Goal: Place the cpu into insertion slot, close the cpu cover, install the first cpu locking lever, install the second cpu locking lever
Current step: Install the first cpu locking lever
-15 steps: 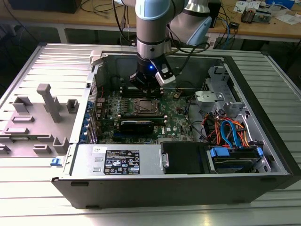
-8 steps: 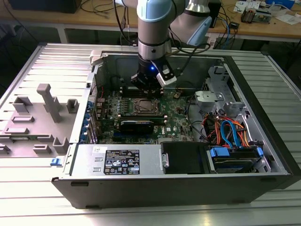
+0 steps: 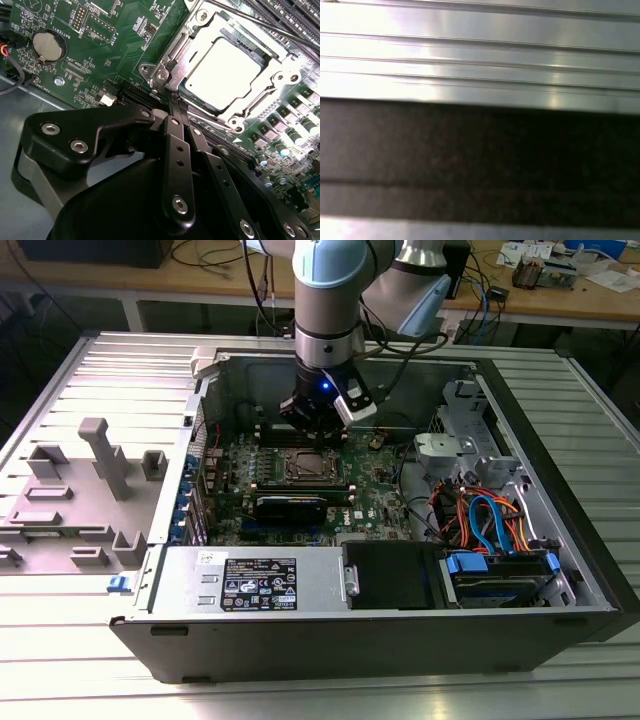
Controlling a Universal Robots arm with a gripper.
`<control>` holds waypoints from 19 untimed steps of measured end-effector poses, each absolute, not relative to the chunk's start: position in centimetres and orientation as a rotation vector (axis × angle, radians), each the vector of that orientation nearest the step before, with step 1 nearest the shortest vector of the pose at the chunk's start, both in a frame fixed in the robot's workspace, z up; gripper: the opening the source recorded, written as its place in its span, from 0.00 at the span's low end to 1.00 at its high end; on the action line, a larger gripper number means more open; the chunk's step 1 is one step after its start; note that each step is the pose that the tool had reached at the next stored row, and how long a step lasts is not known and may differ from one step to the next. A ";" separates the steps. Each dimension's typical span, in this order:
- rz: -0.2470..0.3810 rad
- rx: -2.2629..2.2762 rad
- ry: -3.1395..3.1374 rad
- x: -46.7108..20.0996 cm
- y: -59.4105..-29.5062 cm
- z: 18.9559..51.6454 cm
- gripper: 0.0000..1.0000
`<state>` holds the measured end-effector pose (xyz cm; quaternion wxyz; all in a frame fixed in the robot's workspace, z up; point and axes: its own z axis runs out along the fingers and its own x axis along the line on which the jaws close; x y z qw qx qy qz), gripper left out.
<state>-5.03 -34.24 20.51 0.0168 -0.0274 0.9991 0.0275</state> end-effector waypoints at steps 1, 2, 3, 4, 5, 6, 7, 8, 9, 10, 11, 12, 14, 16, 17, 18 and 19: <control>0.086 -0.085 3.106 -5.0 -34.2 20.6 0.11; 0.086 -0.085 3.106 -5.0 -34.2 20.7 0.11; 0.086 -0.085 3.106 -5.0 -34.2 20.7 0.11; 0.086 -0.085 3.106 -5.0 -34.2 20.7 0.11; 0.085 -0.085 3.106 -5.0 -34.2 20.7 0.11; 0.085 -0.085 3.106 -5.0 -34.2 20.6 0.11; 0.085 -0.085 3.106 -5.0 -34.3 20.6 0.11; 0.086 -0.085 3.106 -5.0 -34.3 20.6 0.11; 0.086 -0.085 3.106 -5.0 -34.3 20.5 0.11; 0.086 -0.085 3.106 -5.0 -34.3 20.5 0.11; 0.086 -0.085 3.106 -5.0 -34.3 20.5 0.11; 0.085 -0.085 3.106 -5.0 -34.3 20.5 0.11; 0.085 -0.085 3.106 -5.0 -34.4 20.4 0.11; 0.086 -0.085 3.106 -5.0 -34.4 20.4 0.11; 0.085 -0.085 3.106 -5.0 -34.4 20.4 0.11; 0.085 -0.085 3.106 -5.0 -34.4 20.5 0.11; 0.085 -0.085 3.107 -5.0 -34.4 20.6 0.11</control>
